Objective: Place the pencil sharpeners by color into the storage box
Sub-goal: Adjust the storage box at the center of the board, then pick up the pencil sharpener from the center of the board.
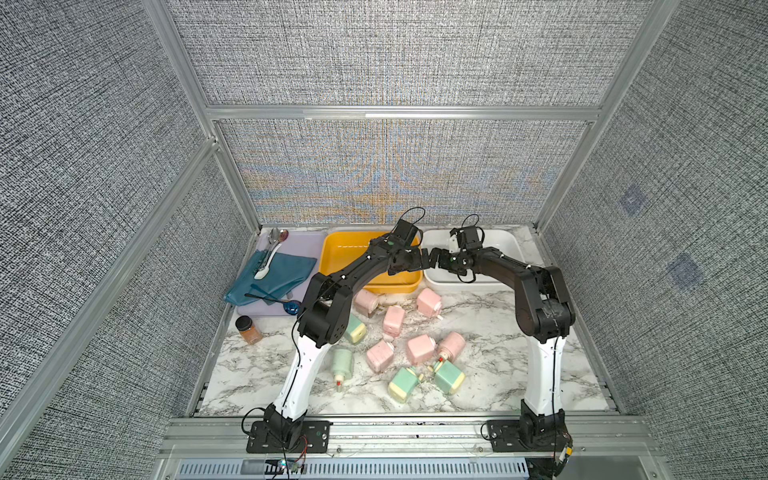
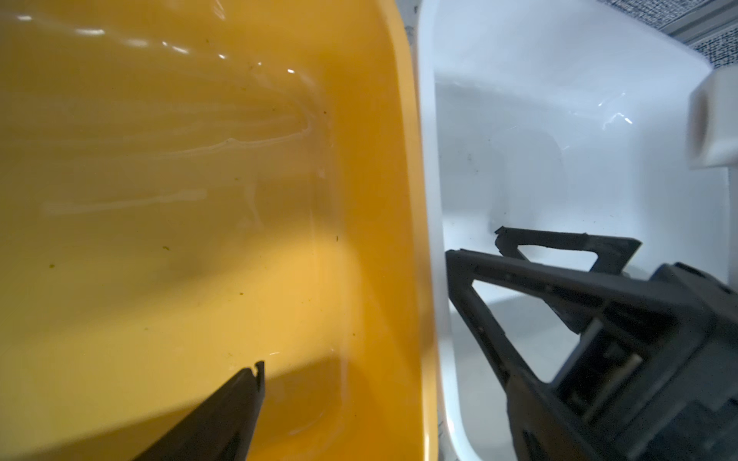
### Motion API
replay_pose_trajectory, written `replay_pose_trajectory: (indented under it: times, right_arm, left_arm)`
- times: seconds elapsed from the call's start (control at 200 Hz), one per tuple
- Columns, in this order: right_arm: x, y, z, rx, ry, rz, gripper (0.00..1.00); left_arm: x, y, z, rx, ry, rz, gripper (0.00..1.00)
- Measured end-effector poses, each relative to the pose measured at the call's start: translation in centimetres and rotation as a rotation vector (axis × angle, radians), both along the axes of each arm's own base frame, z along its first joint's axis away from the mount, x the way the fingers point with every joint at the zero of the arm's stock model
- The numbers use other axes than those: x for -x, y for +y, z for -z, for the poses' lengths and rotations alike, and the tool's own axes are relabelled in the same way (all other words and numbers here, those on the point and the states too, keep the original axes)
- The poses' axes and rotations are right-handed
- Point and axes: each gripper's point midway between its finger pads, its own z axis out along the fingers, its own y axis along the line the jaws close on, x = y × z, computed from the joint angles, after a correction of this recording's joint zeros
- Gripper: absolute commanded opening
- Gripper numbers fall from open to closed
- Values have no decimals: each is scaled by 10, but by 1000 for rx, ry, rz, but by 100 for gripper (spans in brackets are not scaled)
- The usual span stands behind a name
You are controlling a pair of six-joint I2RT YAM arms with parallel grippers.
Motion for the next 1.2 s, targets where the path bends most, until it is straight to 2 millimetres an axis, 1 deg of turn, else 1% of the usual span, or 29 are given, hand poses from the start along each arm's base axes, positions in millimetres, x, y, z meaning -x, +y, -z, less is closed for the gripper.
replay_pose_trajectory:
  times: [0.145,0.215,0.28,0.435,0.545,0.64,0.761,0.886,0.976,1.086,1.201]
  right_arm:
    - [9,-1,-32,-4,-86,-22,99]
    - [14,-2,-47,1,-138,-41,99]
    - [20,-3,-56,10,-167,-55,99]
    - [40,-16,-61,62,-200,-54,99]
    - [57,-24,-62,104,-223,-61,99]
    - [73,-23,-61,125,-236,-99,99]
    - [98,-11,-61,127,-260,-187,99]
    - [122,7,-64,122,-300,-292,99]
    - [137,19,-62,123,-318,-363,99]
    - [149,33,-56,127,-321,-432,99]
    - [155,43,-50,132,-318,-478,98]
  left_arm:
    - [6,1,-22,9,-33,36,99]
    - [12,2,-26,5,-34,52,99]
    - [17,3,-28,-1,-36,63,99]
    - [28,12,-36,-17,-44,80,99]
    - [36,25,-45,-46,-67,78,99]
    - [46,37,-51,-76,-84,89,99]
    - [61,55,-56,-127,-105,115,99]
    - [79,69,-61,-162,-135,171,99]
    - [91,79,-61,-189,-155,220,99]
    - [103,85,-59,-210,-170,281,99]
    - [116,86,-59,-195,-195,357,99]
